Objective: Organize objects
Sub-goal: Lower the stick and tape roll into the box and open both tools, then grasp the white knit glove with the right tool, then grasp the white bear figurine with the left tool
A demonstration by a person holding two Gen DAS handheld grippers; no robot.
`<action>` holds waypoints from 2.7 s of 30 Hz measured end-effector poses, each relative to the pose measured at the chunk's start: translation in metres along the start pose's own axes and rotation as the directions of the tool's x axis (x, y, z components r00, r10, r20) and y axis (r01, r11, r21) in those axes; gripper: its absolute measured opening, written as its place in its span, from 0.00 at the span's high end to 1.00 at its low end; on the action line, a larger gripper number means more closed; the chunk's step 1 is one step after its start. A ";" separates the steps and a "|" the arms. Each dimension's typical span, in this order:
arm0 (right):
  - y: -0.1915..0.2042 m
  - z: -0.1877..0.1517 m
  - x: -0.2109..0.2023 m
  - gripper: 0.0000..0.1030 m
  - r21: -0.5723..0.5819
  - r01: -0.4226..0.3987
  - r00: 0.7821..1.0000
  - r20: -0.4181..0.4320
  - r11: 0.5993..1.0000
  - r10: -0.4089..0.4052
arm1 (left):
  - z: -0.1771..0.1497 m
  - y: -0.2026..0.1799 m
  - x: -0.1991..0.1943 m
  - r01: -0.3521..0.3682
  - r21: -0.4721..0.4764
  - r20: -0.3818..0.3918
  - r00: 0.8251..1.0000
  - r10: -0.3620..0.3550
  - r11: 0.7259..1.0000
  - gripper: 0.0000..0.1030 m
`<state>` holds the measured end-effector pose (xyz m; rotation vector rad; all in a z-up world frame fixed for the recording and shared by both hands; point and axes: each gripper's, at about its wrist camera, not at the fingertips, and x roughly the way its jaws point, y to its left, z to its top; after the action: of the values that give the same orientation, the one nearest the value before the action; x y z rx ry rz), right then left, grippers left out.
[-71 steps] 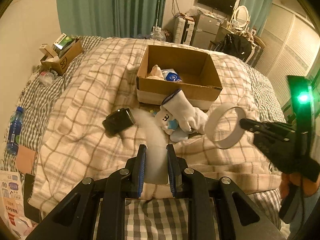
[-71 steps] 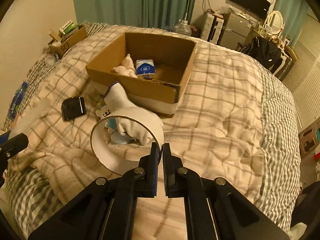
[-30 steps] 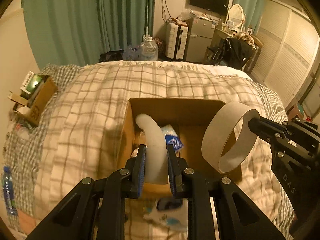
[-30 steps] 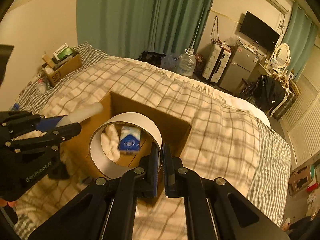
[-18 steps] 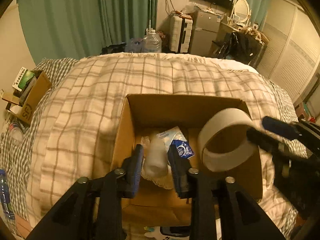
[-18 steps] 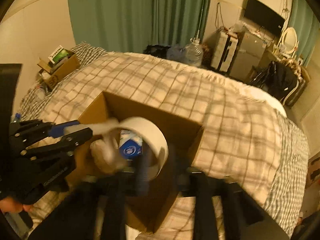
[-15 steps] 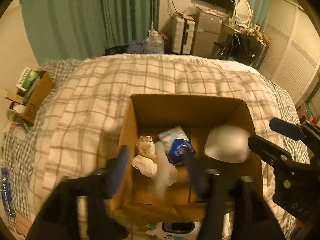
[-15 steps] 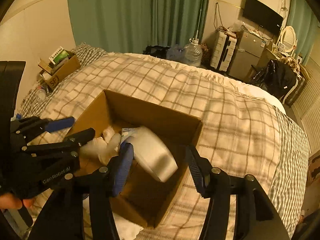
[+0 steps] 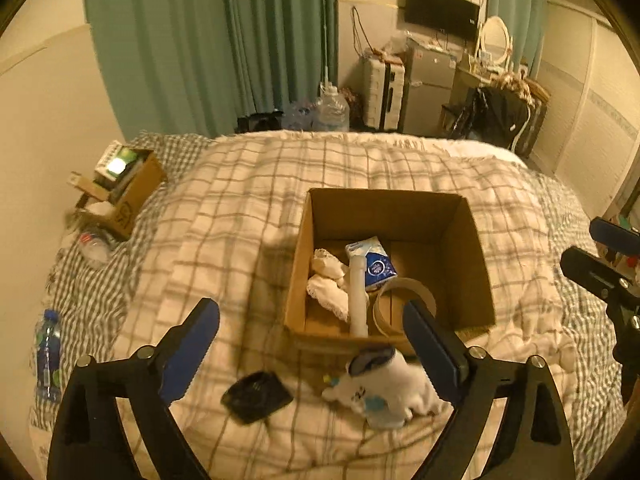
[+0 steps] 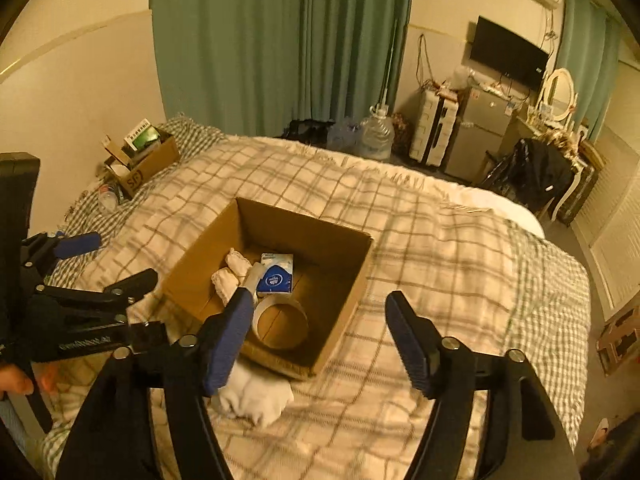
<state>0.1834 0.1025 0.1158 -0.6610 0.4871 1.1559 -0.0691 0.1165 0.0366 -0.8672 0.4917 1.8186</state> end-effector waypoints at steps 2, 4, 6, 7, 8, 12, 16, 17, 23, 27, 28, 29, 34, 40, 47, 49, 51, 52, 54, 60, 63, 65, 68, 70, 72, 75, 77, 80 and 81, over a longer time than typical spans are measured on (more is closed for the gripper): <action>0.004 -0.006 -0.015 0.25 -0.006 0.009 1.000 0.011 1.000 -0.009 | -0.009 0.005 -0.019 -0.002 -0.015 0.026 1.000 0.002 1.000 0.02; 0.010 -0.015 -0.032 0.20 -0.016 0.024 0.999 0.026 1.000 -0.024 | -0.018 0.010 -0.034 0.000 -0.031 0.044 0.999 0.002 1.000 0.01; 0.016 -0.024 -0.044 0.15 -0.026 0.036 0.999 0.038 0.999 -0.035 | -0.028 0.016 -0.047 0.008 -0.053 0.055 0.998 -0.005 0.999 0.00; 0.019 -0.028 -0.048 0.15 -0.028 0.037 0.998 0.041 0.999 -0.036 | -0.033 0.019 -0.052 0.009 -0.062 0.060 0.998 -0.005 0.998 0.00; 0.023 -0.034 -0.053 0.13 -0.030 0.036 0.998 0.049 0.999 -0.034 | -0.037 0.022 -0.056 0.007 -0.069 0.064 0.998 -0.003 0.998 0.00; 0.034 -0.056 -0.057 0.08 -0.023 0.020 0.999 0.041 1.000 -0.019 | -0.060 0.036 -0.072 -0.013 -0.106 0.097 0.995 0.024 0.994 0.00; 0.044 -0.076 -0.045 0.07 -0.031 0.006 1.000 0.004 1.000 -0.006 | -0.084 0.048 -0.073 -0.052 -0.136 0.111 0.992 0.067 0.989 0.00; 0.046 -0.080 -0.040 0.07 -0.032 0.001 1.000 -0.006 0.999 -0.002 | -0.091 0.050 -0.071 -0.057 -0.139 0.108 0.992 0.072 0.989 0.00; 0.054 -0.103 0.000 0.07 -0.026 -0.013 0.996 -0.093 1.000 0.011 | -0.121 0.050 -0.037 -0.070 -0.125 0.043 0.996 0.076 0.990 0.00; 0.064 -0.113 0.033 0.07 -0.055 -0.030 0.987 -0.157 0.998 0.021 | -0.133 0.044 -0.007 -0.058 -0.098 -0.012 0.998 0.057 0.993 0.00; 0.066 -0.115 0.043 0.07 -0.064 -0.035 0.985 -0.171 0.997 0.024 | -0.135 0.042 0.002 -0.056 -0.094 -0.028 0.998 0.054 0.994 0.00; 0.069 -0.117 0.055 0.07 -0.076 -0.039 0.981 -0.191 0.996 0.024 | -0.137 0.041 0.009 -0.052 -0.092 -0.042 0.998 0.049 0.994 0.00; 0.079 -0.120 0.106 0.07 -0.118 -0.048 0.965 -0.263 0.992 0.016 | -0.140 0.042 0.044 -0.050 -0.086 -0.135 0.990 0.038 0.995 0.00; 0.085 -0.126 0.155 0.23 -0.138 -0.056 0.943 -0.334 0.989 0.006 | -0.139 0.039 0.072 -0.037 -0.078 -0.197 0.980 0.021 0.996 0.00; 0.065 -0.128 0.142 0.60 -0.057 -0.094 0.946 -0.316 0.994 0.071 | -0.130 0.015 0.090 0.026 -0.041 -0.221 0.975 -0.035 0.999 0.00; 0.054 -0.127 0.122 0.61 -0.050 -0.078 0.954 -0.295 0.996 0.060 | -0.125 0.004 0.092 0.059 -0.036 -0.213 0.975 -0.065 0.998 0.00; 0.041 -0.128 0.109 0.62 -0.045 -0.057 0.954 -0.296 0.997 0.041 | -0.122 -0.009 0.097 0.095 -0.037 -0.212 0.972 -0.100 0.995 0.00; 0.035 -0.129 0.104 0.62 -0.041 -0.048 0.954 -0.297 0.998 0.034 | -0.121 -0.014 0.100 0.106 -0.040 -0.214 0.970 -0.112 0.994 0.00; 0.027 -0.130 0.102 0.62 -0.042 -0.029 0.951 -0.308 0.999 0.014 | -0.119 -0.025 0.109 0.122 -0.042 -0.228 0.965 -0.128 0.992 0.00; 0.024 -0.135 0.109 0.62 -0.038 -0.023 0.950 -0.313 0.999 0.010 | -0.123 -0.045 0.136 0.108 0.008 -0.280 0.955 -0.101 0.994 0.00; 0.026 -0.136 0.114 0.62 -0.034 -0.022 0.950 -0.312 0.999 0.011 | -0.127 -0.047 0.146 0.099 0.023 -0.298 0.951 -0.088 0.995 0.00; 0.025 -0.136 0.115 0.62 -0.029 -0.024 0.950 -0.312 0.999 0.014 | -0.129 -0.046 0.154 0.099 0.015 -0.311 0.946 -0.089 0.995 0.00; 0.025 -0.136 0.118 0.62 -0.023 -0.028 0.949 -0.315 0.999 0.019 | -0.130 -0.045 0.160 0.108 0.004 -0.316 0.943 -0.101 0.994 0.02; 0.026 -0.136 0.118 0.62 -0.025 -0.026 0.948 -0.317 0.999 0.017 | -0.129 -0.045 0.160 0.118 0.003 -0.313 0.943 -0.111 0.993 0.08; 0.027 -0.135 0.119 0.62 -0.029 -0.023 0.948 -0.319 0.999 0.012 | -0.129 -0.044 0.159 0.122 -0.003 -0.310 0.943 -0.117 0.992 0.21; 0.028 -0.135 0.116 0.62 -0.031 -0.018 0.947 -0.322 0.999 0.007 | -0.129 -0.041 0.152 0.132 -0.018 -0.310 0.942 -0.131 0.991 0.21; 0.029 -0.134 0.110 0.63 -0.035 -0.016 0.947 -0.321 0.999 0.004 | -0.128 -0.040 0.144 0.126 -0.013 -0.302 0.945 -0.124 0.992 0.21; 0.031 -0.131 0.095 0.63 -0.032 -0.022 0.951 -0.308 0.999 0.011 | -0.123 -0.039 0.122 0.130 -0.014 -0.270 0.954 -0.129 0.991 0.21; 0.033 -0.130 0.087 0.63 -0.035 -0.023 0.955 -0.298 0.999 0.012 | -0.121 -0.039 0.111 0.132 -0.018 -0.256 0.958 -0.132 0.991 0.21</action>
<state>0.1796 0.0785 -0.0418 -0.8719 0.7282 1.0890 -0.0182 0.1199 -0.1241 -1.1172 0.5818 1.5930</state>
